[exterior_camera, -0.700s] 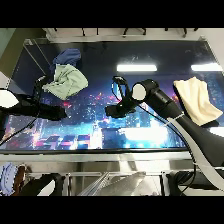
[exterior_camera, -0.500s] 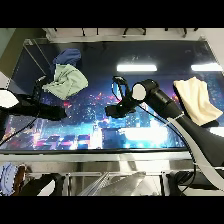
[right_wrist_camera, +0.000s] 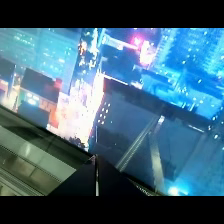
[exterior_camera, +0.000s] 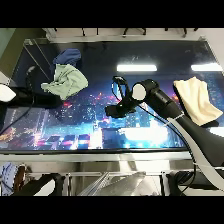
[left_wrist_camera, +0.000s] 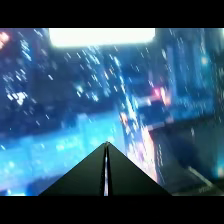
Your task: Fold the shirts.
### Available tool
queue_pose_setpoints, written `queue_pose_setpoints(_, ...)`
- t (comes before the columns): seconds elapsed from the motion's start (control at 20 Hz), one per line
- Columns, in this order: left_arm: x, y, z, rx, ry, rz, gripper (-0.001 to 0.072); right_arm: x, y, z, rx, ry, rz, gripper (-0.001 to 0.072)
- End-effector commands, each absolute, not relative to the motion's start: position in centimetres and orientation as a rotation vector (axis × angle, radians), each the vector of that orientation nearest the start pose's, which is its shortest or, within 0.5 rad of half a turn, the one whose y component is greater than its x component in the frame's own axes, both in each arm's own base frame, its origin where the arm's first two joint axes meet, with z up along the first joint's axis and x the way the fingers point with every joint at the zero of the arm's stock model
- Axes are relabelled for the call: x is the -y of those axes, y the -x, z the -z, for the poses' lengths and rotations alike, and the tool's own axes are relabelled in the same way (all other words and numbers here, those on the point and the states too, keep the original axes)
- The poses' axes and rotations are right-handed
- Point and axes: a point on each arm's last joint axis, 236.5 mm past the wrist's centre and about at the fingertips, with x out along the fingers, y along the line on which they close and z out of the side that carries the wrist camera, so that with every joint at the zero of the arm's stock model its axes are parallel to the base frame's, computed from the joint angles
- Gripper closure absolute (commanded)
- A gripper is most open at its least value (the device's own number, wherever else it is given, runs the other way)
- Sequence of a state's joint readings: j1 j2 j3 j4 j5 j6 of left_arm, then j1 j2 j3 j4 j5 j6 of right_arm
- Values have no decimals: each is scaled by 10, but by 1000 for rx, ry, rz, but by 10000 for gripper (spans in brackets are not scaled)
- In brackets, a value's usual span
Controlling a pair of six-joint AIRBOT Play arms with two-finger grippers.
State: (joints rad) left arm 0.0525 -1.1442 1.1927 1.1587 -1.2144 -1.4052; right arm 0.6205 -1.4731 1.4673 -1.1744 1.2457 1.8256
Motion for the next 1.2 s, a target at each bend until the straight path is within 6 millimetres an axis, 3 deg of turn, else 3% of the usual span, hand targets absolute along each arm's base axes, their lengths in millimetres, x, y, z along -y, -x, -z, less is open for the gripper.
queue_pose_setpoints(0.0, 24, -434, -82, -1054, 311, 193, 693, -327, -309, -50, -1406, -152, -604, 677)
queue_pose_setpoints(0.05, 12, -449, -78, -1055, 329, 174, 639, -327, -309, -50, -1406, -152, -604, 678)
queue_pose_setpoints(0.15, -4, -474, -68, -1059, 352, 147, 38, -327, -309, -50, -1406, -153, -604, 678)
queue_pose_setpoints(0.2, -10, -484, -65, -1060, 365, 134, 18, -327, -309, -50, -1406, -153, -605, 678)
queue_pose_setpoints(0.4, -34, -532, -48, -1023, 374, 101, 18, -335, -318, -55, -1360, -186, -613, 678)
queue_pose_setpoints(0.6, -43, -561, 11, -1110, 398, 102, 19, -339, -326, -58, -1323, -209, -612, 678)
queue_pose_setpoints(0.75, -41, -565, 59, -1230, 470, 88, 19, -344, -323, -56, -1341, -233, -625, 678)
queue_pose_setpoints(1.0, -37, -568, 104, -1308, 504, 86, 34, -355, -317, -50, -1388, -283, -646, 677)
queue_pose_setpoints(1.05, -33, -563, 113, -1330, 509, 88, 150, -358, -315, -50, -1397, -297, -652, 678)
queue_pose_setpoints(1.15, -22, -558, 126, -1349, 535, 100, 315, -359, -314, -50, -1401, -305, -656, 678)
